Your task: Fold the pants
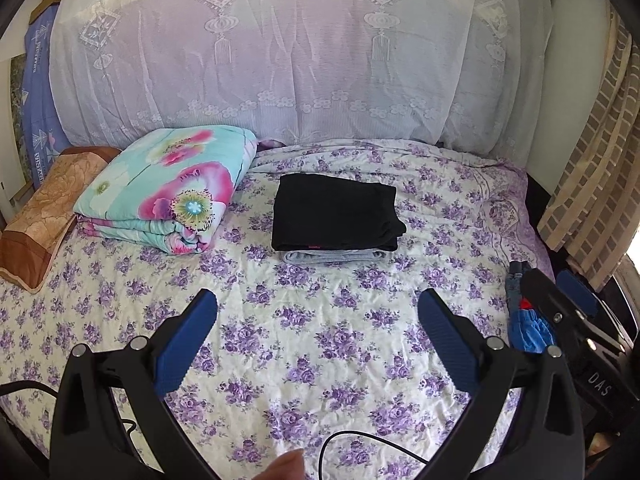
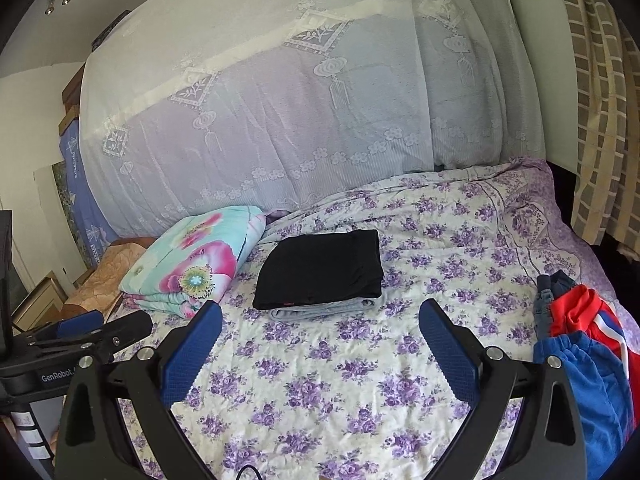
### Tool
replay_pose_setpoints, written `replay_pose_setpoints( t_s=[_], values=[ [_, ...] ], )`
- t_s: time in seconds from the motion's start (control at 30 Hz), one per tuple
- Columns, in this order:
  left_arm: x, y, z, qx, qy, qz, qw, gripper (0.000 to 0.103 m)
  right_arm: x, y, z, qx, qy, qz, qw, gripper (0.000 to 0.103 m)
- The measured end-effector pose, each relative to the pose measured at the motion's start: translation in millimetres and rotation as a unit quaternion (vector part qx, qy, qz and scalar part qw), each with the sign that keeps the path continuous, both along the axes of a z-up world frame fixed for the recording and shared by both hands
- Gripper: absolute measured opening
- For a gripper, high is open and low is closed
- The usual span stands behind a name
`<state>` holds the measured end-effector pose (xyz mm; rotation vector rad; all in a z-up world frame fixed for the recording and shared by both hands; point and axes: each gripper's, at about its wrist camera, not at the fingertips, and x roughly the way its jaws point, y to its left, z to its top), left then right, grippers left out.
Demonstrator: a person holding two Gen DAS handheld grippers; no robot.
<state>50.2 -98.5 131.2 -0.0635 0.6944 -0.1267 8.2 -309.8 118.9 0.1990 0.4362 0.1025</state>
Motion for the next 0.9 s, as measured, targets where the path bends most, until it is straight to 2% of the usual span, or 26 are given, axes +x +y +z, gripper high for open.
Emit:
replay_pose_setpoints(
  t_s=[0.9],
  values=[
    [-5.7, 1.5, 1.8, 0.009, -0.002, 0.009, 0.9999, 0.098, -2.1, 2.2, 4.0, 0.001, -0.001, 0.013, 1.0, 0.099]
  ],
)
